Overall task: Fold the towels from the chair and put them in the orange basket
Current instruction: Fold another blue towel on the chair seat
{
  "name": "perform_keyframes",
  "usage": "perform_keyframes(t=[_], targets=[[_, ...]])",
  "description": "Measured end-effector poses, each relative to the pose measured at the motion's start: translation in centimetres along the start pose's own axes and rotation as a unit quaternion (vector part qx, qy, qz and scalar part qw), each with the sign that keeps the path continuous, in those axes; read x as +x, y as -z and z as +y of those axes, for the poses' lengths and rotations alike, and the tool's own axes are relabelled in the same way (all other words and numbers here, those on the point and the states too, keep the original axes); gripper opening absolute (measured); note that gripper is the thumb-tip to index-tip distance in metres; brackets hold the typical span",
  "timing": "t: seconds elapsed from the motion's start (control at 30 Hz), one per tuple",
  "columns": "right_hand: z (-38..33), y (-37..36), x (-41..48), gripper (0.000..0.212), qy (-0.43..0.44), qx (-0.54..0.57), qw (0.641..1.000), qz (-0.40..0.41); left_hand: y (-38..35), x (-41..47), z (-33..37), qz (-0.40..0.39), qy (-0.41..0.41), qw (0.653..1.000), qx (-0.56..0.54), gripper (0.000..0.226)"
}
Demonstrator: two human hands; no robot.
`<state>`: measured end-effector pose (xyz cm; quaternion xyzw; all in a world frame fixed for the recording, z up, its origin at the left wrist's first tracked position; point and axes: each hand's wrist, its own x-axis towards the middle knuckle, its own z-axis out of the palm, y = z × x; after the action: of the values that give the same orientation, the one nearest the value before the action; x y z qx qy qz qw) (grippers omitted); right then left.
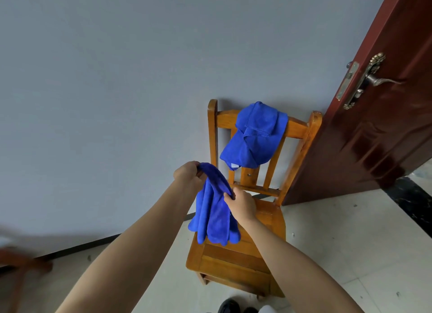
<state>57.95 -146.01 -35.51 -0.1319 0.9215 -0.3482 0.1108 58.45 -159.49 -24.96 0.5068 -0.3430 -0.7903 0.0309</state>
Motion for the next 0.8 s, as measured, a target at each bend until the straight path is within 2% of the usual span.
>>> perform_keyframes(t=[0.07, 0.17, 0.27, 0.33, 0.37, 0.43, 0.5, 0.53, 0.57, 0.67, 0.73, 0.8], targets=[[-0.2, 0.7, -0.1, 0.028, 0.006, -0.045, 0.999, 0.013, 0.2, -0.2, 0.0, 0.002, 0.002, 1.0, -0.005, 0.007], [-0.4, 2.6, -0.6, 0.029, 0.06, -0.127, 0.99, -0.021, 0.7, 0.4, 0.5, 0.003, -0.011, 1.0, -0.024, 0.008], [-0.8, 5.7, -1.2, 0.035, 0.13, -0.292, 0.944, -0.088, 1.3, 0.9, 0.8, 0.003, -0.022, 0.997, -0.076, 0.008], [-1.1, 7.8, -1.2, 0.032, 0.154, -0.395, 0.901, -0.093, 1.5, 1.0, 0.3, 0.011, -0.038, 0.997, -0.064, 0.009], [-1.4, 8.8, -1.0, 0.028, 0.152, -0.412, 0.894, -0.089, 1.5, 1.2, 0.0, 0.006, -0.06, 0.997, -0.041, 0.013], [-2.3, 11.2, -0.3, 0.019, 0.117, -0.343, 0.927, -0.092, 1.3, 1.4, -0.8, -0.025, -0.056, 0.998, -0.026, 0.022], [-3.3, 13.5, 0.7, 0.03, 0.053, -0.172, 0.978, -0.103, 1.1, 1.7, -1.3, -0.021, -0.044, 0.999, -0.014, 0.019], [-3.8, 14.4, 1.2, 0.036, 0.016, -0.074, 0.993, -0.093, 0.9, 1.9, -1.7, -0.025, -0.037, 0.998, -0.039, 0.013], [-4.4, 15.1, 1.5, 0.038, -0.018, 0.004, 0.997, -0.078, 0.6, 1.8, -1.8, -0.032, -0.03, 0.998, -0.053, 0.008], [-5.7, 16.2, 2.5, 0.029, -0.096, 0.138, 0.985, -0.046, -0.3, 0.5, -2.3, -0.099, -0.059, 0.991, 0.066, 0.017], [-6.7, 16.5, 3.1, 0.015, -0.136, 0.213, 0.967, -0.027, -0.4, -0.8, -3.1, -0.136, -0.135, 0.969, 0.155, 0.012], [-7.8, 16.7, 3.8, 0.024, -0.153, 0.252, 0.956, 0.003, -0.3, -1.9, -4.0, -0.158, -0.217, 0.94, 0.208, 0.011]])
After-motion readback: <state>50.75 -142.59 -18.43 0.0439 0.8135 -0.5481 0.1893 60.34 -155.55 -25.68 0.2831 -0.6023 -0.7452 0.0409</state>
